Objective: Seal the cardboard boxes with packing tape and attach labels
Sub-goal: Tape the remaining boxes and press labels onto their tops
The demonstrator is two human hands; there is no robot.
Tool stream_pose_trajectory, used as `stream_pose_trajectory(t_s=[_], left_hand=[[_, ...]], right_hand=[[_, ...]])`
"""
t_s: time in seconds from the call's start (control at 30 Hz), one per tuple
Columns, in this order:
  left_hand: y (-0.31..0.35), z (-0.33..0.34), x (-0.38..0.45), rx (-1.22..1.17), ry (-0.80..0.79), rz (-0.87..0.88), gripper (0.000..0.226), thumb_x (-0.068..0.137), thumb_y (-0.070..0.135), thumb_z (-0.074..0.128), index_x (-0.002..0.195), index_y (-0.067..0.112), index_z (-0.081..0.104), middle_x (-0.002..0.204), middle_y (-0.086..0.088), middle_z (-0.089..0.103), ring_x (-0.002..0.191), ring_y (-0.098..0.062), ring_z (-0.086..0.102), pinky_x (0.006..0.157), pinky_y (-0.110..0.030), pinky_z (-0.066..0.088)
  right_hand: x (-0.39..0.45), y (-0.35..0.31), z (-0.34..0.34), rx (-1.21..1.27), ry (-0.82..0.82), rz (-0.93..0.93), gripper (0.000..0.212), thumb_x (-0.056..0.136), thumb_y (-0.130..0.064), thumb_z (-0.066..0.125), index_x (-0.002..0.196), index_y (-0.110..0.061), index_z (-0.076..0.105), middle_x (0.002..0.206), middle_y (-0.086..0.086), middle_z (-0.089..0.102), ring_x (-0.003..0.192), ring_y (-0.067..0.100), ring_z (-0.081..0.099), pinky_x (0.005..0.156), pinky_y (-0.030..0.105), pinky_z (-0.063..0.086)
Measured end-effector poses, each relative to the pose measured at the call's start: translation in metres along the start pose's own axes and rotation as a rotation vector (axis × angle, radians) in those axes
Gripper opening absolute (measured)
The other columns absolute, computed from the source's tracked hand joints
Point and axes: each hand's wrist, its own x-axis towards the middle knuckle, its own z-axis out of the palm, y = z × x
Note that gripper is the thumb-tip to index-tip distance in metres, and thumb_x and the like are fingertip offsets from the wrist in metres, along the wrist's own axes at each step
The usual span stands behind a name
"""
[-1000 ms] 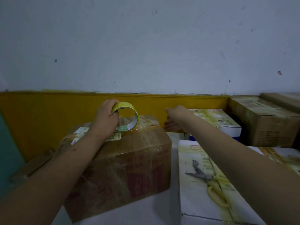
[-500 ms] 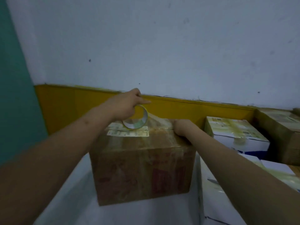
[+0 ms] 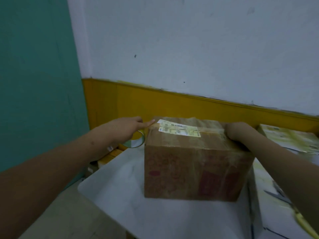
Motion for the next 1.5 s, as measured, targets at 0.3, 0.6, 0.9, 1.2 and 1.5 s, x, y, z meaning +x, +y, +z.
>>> stream_pose_trajectory(t_s=[0.3,0.6,0.9,1.2,1.5], left_hand=[[0.013,0.037,0.000,-0.348,0.174,-0.052,0.090,0.095,-0.006,0.045,0.159,0.041,0.003,0.151,0.000,0.037,0.108,-0.024,0.055,0.080,-0.044,0.053],[0.001,0.040,-0.011,-1.316,0.129,-0.298,0.068,0.084,0.014,0.059,0.150,0.024,0.043,0.141,-0.002,0.049,0.121,-0.023,0.050,0.095,-0.036,0.042],[0.018,0.011,-0.036,-1.672,-0.322,-0.246,0.018,0.101,0.033,0.055,0.106,0.018,0.064,0.082,0.002,0.076,0.071,-0.011,0.071,0.067,-0.026,0.059],[0.047,0.022,-0.039,-1.620,-0.467,-0.246,0.053,0.105,0.048,0.039,0.086,0.005,0.064,0.065,-0.011,0.065,0.052,-0.017,0.062,0.053,-0.025,0.054],[0.056,0.031,-0.030,-1.674,-0.356,-0.344,0.045,0.105,0.035,0.043,0.088,0.002,0.067,0.072,-0.010,0.069,0.055,-0.018,0.062,0.056,-0.027,0.054]], right_hand=[[-0.065,-0.150,-0.023,0.227,-0.058,-0.226,0.102,0.085,-0.085,0.011,0.160,-0.017,0.003,0.166,0.012,-0.007,0.152,0.033,-0.010,0.121,0.055,-0.002],[-0.073,-0.210,-0.038,0.196,-0.104,-0.432,0.082,0.093,-0.066,0.033,0.159,-0.024,0.010,0.165,0.019,-0.001,0.150,0.043,-0.003,0.119,0.056,0.007],[-0.091,-0.179,-0.053,0.048,-0.186,-0.763,0.071,0.100,-0.054,0.040,0.158,-0.039,0.001,0.167,0.000,-0.003,0.153,0.023,0.002,0.122,0.047,0.009],[-0.103,-0.171,-0.046,0.115,-0.105,-0.832,0.074,0.099,-0.045,0.052,0.159,-0.035,0.008,0.167,0.002,0.004,0.153,0.019,0.005,0.123,0.040,0.010],[-0.112,-0.196,-0.035,-0.062,0.069,-0.810,0.071,0.103,-0.025,0.045,0.160,-0.016,0.004,0.166,0.011,0.009,0.149,0.032,0.020,0.118,0.042,0.027]])
